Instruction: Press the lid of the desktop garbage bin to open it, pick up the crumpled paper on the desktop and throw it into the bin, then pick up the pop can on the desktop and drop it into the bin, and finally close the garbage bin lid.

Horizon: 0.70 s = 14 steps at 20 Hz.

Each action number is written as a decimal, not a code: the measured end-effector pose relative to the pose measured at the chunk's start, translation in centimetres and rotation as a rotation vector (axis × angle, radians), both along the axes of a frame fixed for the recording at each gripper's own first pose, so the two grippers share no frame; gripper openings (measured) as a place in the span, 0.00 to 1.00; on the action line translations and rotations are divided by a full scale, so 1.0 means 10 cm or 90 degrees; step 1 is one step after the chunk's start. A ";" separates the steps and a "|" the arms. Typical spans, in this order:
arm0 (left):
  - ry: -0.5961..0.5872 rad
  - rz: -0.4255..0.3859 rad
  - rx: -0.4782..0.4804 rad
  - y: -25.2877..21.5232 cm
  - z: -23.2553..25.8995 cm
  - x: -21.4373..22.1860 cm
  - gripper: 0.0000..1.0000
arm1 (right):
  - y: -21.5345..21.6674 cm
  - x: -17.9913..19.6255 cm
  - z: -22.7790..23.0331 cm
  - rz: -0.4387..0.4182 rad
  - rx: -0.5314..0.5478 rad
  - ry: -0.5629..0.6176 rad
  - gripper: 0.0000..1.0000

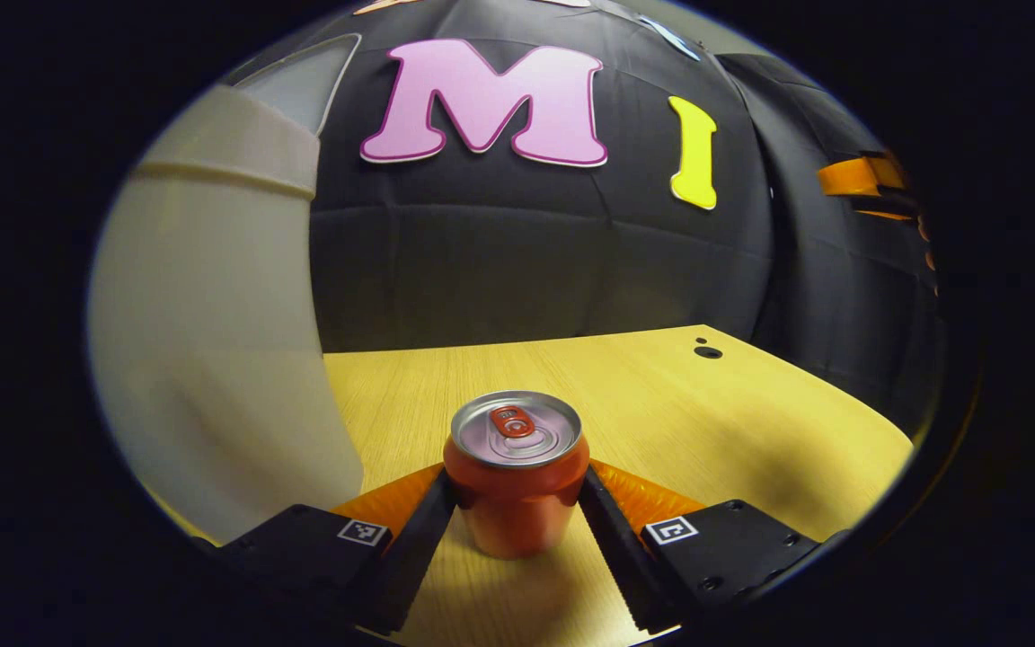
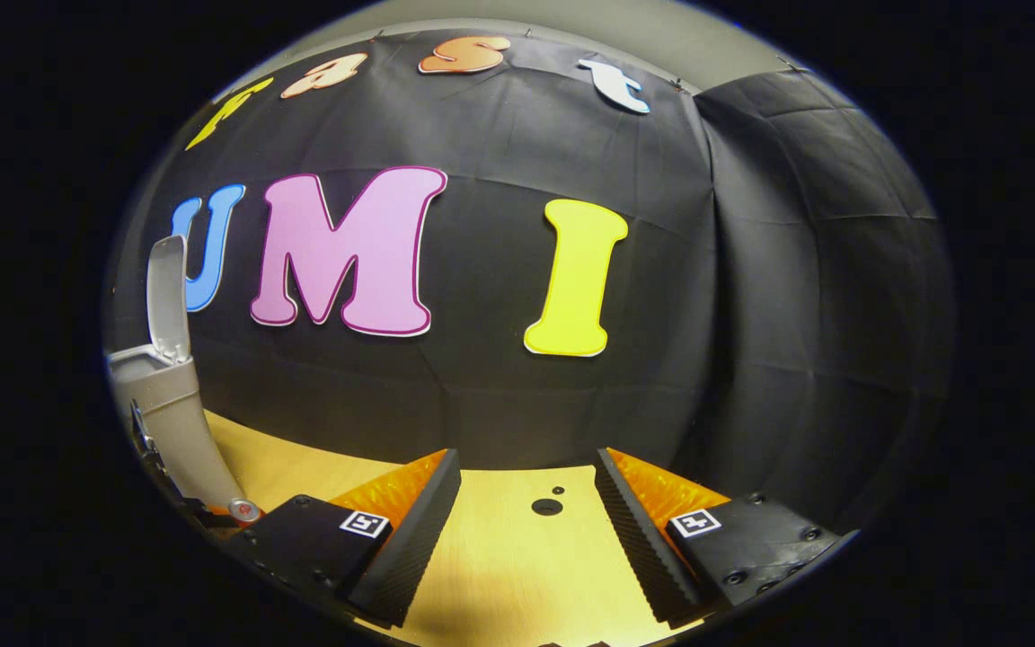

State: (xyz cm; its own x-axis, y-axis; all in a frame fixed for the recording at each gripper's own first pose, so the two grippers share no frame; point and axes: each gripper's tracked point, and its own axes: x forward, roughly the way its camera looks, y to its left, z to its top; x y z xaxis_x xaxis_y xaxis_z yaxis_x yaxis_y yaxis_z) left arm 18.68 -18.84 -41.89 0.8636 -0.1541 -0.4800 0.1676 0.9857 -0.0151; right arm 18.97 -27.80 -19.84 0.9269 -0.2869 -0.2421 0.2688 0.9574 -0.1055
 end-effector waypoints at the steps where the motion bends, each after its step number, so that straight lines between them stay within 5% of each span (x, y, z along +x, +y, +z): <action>1: -0.007 -0.004 0.007 -0.03 0.13 0.00 0.88 | 0.01 0.00 0.01 0.000 0.006 0.003 0.97; 9: -0.117 -0.073 -0.042 -0.31 1.91 0.07 0.88 | -0.08 -0.10 0.49 -0.005 -0.014 -0.005 0.97; 14: -0.188 -0.069 -0.055 0.03 2.88 0.18 0.88 | -0.09 -0.16 0.85 -0.012 -0.021 -0.017 0.96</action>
